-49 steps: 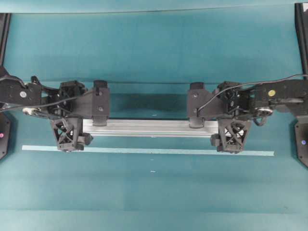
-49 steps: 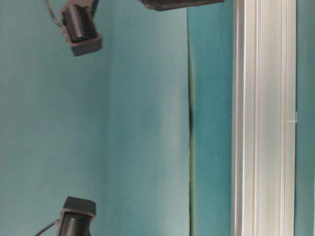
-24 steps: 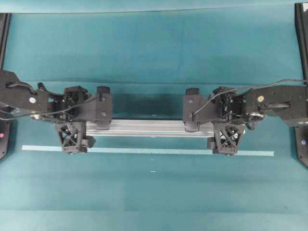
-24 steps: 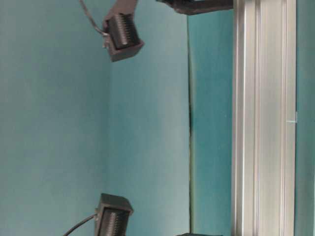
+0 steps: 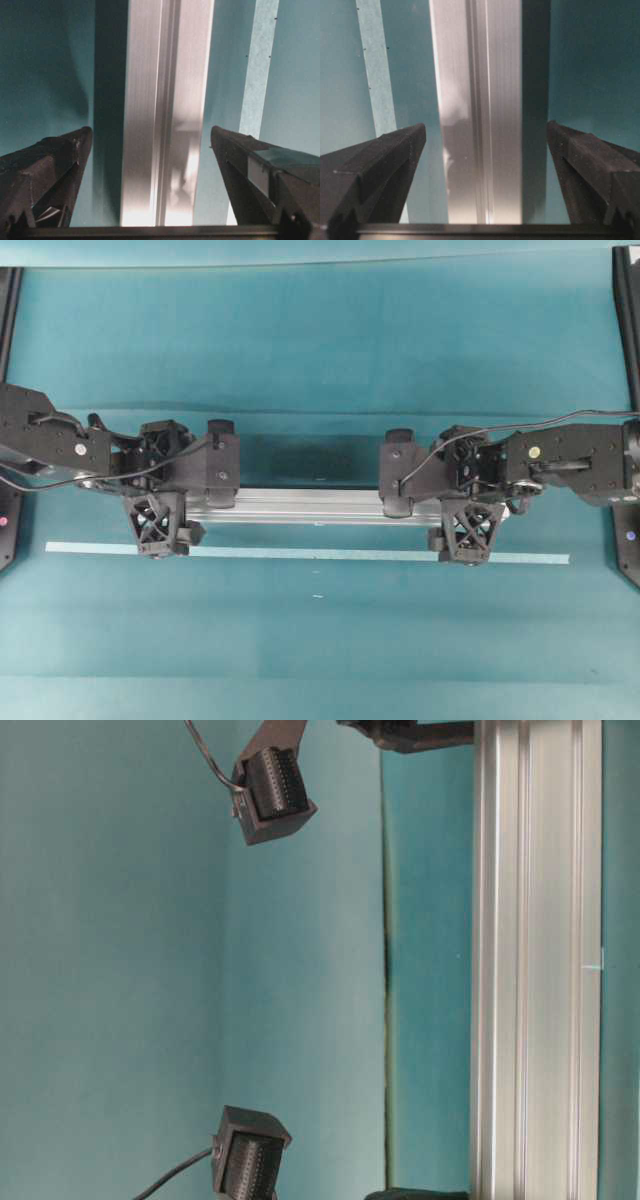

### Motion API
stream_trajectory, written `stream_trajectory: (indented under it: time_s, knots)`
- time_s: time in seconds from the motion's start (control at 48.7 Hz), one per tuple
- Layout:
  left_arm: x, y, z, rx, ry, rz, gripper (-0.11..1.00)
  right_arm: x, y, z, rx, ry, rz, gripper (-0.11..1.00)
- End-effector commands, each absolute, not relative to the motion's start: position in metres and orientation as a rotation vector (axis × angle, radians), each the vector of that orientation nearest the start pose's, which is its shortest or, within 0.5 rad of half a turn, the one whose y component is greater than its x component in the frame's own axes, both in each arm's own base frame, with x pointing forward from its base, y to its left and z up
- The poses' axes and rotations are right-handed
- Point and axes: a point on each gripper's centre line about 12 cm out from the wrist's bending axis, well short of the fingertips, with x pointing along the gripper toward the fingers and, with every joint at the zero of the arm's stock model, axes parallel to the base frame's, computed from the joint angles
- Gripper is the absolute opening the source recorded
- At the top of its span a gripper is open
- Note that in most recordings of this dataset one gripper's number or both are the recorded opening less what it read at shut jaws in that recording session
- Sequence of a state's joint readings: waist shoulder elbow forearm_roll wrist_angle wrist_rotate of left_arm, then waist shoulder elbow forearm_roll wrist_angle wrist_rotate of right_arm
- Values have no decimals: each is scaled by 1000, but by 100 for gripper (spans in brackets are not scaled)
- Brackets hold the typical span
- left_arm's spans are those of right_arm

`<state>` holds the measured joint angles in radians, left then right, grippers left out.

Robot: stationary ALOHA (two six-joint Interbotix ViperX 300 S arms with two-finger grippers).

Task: Lift the metal rail with both hands and move it towards you.
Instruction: 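Close both grippers around the rail ends, then lift the rail off the table with both grippers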

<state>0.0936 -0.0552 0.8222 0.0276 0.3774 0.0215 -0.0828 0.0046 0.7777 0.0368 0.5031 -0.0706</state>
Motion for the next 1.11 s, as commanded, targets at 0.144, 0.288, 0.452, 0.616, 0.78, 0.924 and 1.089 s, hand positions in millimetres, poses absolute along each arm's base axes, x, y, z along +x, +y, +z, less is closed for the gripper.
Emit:
stream_trajectory:
  time_s: [0.144,0.288,0.452,0.616,0.78,0.924,1.089]
  knots:
    - [309,27,117,10,1126,53,82,308,-23,101,35,1281,-32,89]
    - [308,24,116,19,1129,41,44,307,-23,101,35,1284,-31,50]
    - [308,24,116,20,1129,40,29,307,-23,101,50,1284,-41,37]
    - [308,24,116,20,1129,40,29,306,-22,100,70,1288,-55,37]
    - [308,24,116,21,1130,39,29,306,-22,100,75,1286,-58,37]
    - [310,24,119,21,1123,39,29,306,-24,101,75,1291,-60,37]
    - [313,24,143,18,1100,44,29,311,-24,126,89,1272,-62,37]
